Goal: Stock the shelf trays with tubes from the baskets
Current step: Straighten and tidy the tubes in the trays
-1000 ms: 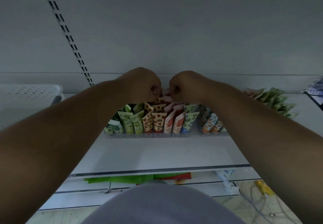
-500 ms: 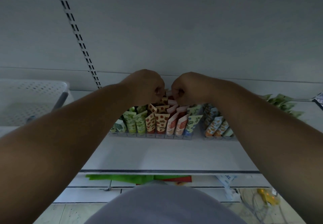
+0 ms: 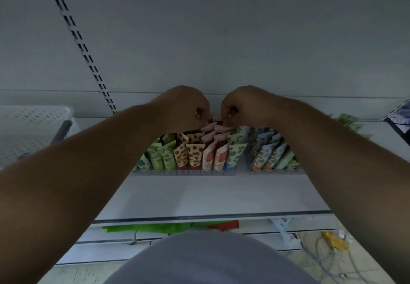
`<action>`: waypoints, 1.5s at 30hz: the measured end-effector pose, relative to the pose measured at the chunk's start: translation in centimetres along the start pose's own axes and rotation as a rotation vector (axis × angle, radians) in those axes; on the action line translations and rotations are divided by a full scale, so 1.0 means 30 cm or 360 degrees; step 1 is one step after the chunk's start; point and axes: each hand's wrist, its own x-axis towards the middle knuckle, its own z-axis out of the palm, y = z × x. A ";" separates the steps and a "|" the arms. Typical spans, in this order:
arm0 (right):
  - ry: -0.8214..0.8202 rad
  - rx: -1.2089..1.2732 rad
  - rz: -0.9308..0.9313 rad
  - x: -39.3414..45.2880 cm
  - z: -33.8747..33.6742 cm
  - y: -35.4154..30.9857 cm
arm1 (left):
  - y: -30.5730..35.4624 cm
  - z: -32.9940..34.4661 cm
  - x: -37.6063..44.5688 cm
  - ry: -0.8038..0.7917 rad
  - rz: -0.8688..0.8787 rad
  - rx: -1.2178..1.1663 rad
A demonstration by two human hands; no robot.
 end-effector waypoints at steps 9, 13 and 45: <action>0.0065 -0.0031 -0.0080 0.007 0.026 0.001 | 0.016 0.007 0.021 -0.0083 0.0030 0.0035; 0.0215 0.0008 0.0011 -0.029 0.016 0.046 | 0.035 0.009 0.035 -0.0055 0.0019 0.0012; 0.0325 -0.0050 -0.0263 -0.009 0.005 -0.032 | 0.000 0.001 -0.130 0.0244 -0.0297 0.0053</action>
